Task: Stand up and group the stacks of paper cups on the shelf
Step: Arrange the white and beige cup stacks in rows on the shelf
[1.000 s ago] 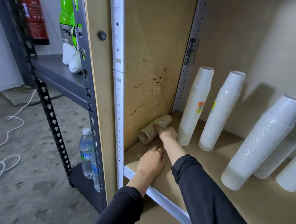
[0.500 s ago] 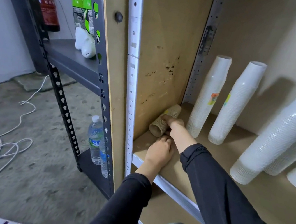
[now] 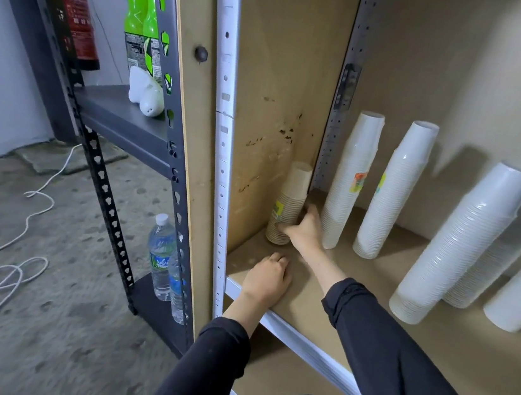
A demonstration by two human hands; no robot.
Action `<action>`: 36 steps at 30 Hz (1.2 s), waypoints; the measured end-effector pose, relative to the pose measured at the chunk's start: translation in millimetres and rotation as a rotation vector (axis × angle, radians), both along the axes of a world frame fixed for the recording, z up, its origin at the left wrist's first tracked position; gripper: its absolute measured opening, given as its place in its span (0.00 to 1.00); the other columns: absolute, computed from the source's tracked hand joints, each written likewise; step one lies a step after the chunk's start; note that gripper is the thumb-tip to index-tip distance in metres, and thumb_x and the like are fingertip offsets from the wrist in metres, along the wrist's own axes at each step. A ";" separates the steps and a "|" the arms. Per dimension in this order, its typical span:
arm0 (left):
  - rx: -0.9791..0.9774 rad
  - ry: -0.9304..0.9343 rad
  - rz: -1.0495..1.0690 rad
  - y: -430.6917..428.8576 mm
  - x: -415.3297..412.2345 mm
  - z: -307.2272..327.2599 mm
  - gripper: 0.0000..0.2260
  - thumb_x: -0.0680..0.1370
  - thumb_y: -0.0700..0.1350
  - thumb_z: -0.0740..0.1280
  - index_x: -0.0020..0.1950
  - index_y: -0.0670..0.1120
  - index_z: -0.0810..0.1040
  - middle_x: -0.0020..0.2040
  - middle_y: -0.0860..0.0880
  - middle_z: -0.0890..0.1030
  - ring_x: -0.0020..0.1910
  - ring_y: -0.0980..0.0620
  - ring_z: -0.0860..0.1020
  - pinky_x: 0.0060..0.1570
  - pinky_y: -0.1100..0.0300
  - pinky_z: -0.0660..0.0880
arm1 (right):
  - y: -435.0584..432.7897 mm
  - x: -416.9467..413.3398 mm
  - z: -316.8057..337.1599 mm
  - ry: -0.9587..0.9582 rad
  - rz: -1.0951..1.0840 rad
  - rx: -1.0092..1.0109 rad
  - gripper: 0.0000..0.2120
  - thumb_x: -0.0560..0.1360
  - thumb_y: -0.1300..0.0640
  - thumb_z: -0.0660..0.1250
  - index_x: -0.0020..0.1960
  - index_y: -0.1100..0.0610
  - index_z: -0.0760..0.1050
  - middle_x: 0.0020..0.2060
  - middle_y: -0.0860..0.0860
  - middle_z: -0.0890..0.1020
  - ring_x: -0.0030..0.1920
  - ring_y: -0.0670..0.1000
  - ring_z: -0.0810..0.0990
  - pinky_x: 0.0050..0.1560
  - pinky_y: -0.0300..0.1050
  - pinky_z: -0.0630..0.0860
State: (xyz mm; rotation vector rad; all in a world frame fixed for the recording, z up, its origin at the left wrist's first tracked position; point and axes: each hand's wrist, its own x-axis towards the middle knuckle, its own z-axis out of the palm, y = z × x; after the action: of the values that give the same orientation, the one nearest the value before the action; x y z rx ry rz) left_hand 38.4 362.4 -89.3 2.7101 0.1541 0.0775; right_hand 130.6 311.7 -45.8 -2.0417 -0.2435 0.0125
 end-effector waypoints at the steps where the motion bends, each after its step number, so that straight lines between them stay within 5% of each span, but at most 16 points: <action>1: 0.001 -0.001 -0.001 0.2 -0.2 0.2 0.18 0.81 0.43 0.54 0.70 0.41 0.67 0.70 0.44 0.69 0.66 0.43 0.71 0.63 0.53 0.68 | -0.6 -0.9 -2.2 0.001 0.008 -0.019 0.32 0.64 0.62 0.75 0.63 0.65 0.65 0.61 0.60 0.74 0.62 0.59 0.74 0.59 0.49 0.72; 23: 0.127 -0.029 -0.044 12.8 0.0 11.8 0.17 0.81 0.44 0.54 0.67 0.41 0.70 0.65 0.43 0.73 0.63 0.43 0.73 0.57 0.50 0.73 | -29.0 -9.7 7.3 -0.080 0.115 -0.230 0.28 0.70 0.58 0.72 0.66 0.64 0.68 0.61 0.60 0.77 0.62 0.57 0.75 0.62 0.50 0.73; 29: 0.112 -0.248 -0.047 23.2 -3.7 64.1 0.19 0.78 0.45 0.52 0.60 0.37 0.75 0.58 0.39 0.77 0.57 0.40 0.76 0.53 0.50 0.73 | -48.2 -17.6 62.9 -0.249 0.128 -0.235 0.21 0.72 0.60 0.68 0.63 0.63 0.72 0.59 0.59 0.79 0.57 0.55 0.78 0.57 0.45 0.73; 33: 0.145 -0.342 -0.065 29.8 1.0 108.5 0.14 0.80 0.41 0.58 0.64 0.37 0.72 0.61 0.39 0.75 0.59 0.39 0.75 0.57 0.50 0.71 | -64.2 -21.2 111.7 -0.426 0.106 -0.266 0.19 0.74 0.60 0.66 0.63 0.62 0.72 0.60 0.57 0.78 0.59 0.54 0.77 0.55 0.39 0.70; 36: 0.106 -0.399 -0.077 35.1 10.4 137.1 0.12 0.79 0.37 0.59 0.60 0.34 0.74 0.61 0.37 0.76 0.58 0.38 0.76 0.56 0.52 0.72 | -74.5 -18.2 146.7 -0.576 0.075 -0.327 0.17 0.75 0.60 0.64 0.63 0.63 0.73 0.60 0.58 0.77 0.60 0.56 0.75 0.58 0.44 0.70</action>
State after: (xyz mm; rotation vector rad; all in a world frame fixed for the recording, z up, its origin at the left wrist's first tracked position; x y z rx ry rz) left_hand 48.8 397.6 47.8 2.7359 -0.0757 0.6125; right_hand 112.4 237.2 100.9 -2.3206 -0.7145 -0.5260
